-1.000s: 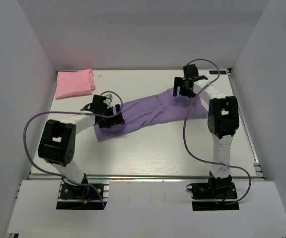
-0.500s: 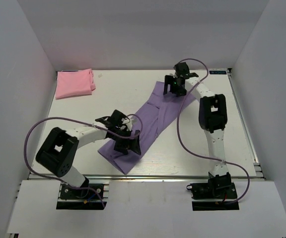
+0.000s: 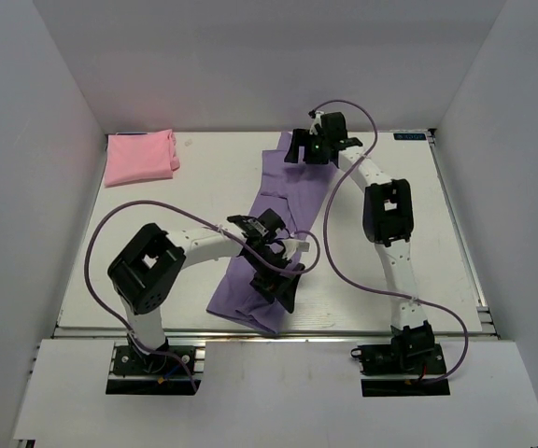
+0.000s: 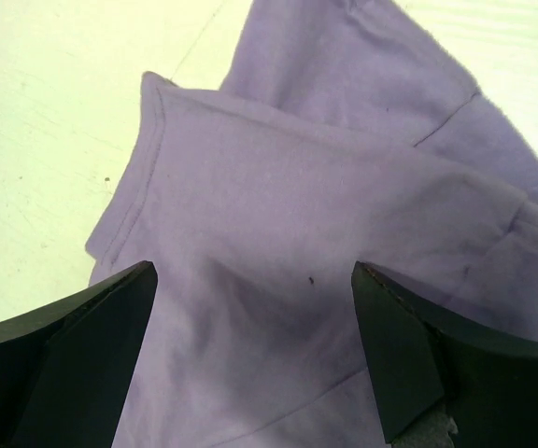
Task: Fold and stack the t-shirts
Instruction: Rotate the tshirt 90 degrees
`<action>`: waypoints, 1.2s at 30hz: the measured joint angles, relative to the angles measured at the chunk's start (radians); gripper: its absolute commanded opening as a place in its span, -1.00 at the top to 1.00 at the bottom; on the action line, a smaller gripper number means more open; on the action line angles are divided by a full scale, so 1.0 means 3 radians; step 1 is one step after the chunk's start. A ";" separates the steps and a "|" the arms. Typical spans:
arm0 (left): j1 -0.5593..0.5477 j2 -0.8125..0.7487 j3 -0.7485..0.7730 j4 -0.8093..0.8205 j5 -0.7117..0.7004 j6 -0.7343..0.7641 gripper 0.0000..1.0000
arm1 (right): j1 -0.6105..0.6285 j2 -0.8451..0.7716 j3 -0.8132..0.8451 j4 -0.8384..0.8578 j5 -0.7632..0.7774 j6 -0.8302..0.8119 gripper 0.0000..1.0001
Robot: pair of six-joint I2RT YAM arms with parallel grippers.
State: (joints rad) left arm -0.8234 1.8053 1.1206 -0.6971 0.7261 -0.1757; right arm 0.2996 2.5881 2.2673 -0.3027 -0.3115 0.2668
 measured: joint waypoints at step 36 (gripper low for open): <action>0.2110 -0.0553 0.0507 0.0666 -0.2976 -0.1050 -1.00 | 0.0701 -0.0510 -0.0515 -0.1394 0.1710 0.0805 -0.81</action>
State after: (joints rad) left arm -0.1905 1.6394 1.2728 -0.4973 -0.1665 -0.4908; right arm 0.5098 2.4351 2.1128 -0.7208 0.2016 0.5083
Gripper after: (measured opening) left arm 0.994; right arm 0.903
